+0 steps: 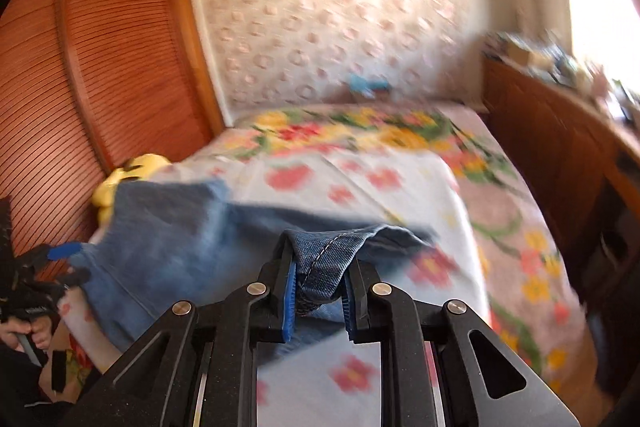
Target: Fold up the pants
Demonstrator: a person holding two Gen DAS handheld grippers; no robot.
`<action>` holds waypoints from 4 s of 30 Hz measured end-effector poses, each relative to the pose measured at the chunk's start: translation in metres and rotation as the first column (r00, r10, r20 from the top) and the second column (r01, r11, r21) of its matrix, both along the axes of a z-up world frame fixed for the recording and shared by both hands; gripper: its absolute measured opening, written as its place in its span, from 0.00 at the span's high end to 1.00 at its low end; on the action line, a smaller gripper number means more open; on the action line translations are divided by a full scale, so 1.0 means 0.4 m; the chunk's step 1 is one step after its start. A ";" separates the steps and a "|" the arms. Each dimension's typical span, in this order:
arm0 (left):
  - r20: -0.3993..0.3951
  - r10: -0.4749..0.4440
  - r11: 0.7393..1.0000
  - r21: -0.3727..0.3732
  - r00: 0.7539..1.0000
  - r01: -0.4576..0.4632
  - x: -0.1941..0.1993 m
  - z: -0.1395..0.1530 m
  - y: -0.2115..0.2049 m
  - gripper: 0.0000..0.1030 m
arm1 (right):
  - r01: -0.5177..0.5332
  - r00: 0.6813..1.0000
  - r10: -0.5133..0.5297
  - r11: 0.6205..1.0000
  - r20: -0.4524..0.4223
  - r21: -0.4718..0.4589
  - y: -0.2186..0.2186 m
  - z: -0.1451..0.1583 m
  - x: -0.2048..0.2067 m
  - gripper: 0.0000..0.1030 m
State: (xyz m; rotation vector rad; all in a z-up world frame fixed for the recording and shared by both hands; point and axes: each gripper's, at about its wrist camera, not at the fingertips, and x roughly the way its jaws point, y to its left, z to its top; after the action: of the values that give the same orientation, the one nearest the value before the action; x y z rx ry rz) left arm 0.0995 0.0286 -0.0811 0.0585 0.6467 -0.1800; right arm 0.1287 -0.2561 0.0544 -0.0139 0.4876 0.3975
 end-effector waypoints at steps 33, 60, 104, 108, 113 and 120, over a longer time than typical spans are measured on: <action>-0.060 -0.011 1.000 -0.029 0.998 0.009 0.062 -0.045 0.011 0.22 | -0.146 0.976 0.130 0.986 -0.174 -0.085 0.255 -0.124 0.002 0.50; -0.135 -0.124 0.991 -0.059 0.983 0.117 0.128 -0.102 -0.055 0.43 | -0.149 0.952 0.138 0.989 -0.275 -0.020 0.221 -0.200 0.023 0.66; 0.009 0.003 0.980 -0.197 1.000 -0.001 -0.054 0.053 0.175 0.87 | -0.457 0.886 0.444 0.886 -0.132 -0.084 0.605 0.137 0.338 0.96; -0.054 0.048 0.978 -0.202 0.997 -0.058 -0.043 -0.019 0.222 0.87 | -0.485 0.869 0.461 0.865 -0.180 -0.127 0.691 0.103 0.359 0.96; -0.110 0.078 0.976 -0.195 0.991 -0.098 -0.028 -0.070 0.245 0.87 | -0.475 0.869 0.434 0.866 -0.237 -0.157 0.740 0.070 0.381 0.88; -0.121 0.114 0.984 -0.126 0.986 -0.129 -0.027 -0.069 0.244 0.70 | -0.460 0.885 0.442 0.876 -0.142 -0.141 0.669 0.121 0.357 0.49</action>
State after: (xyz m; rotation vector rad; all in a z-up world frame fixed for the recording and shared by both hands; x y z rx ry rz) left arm 0.0889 0.1263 -0.1088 -0.1210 0.7474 -0.1091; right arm 0.2713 0.0113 0.1027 -0.2805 0.6240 0.8201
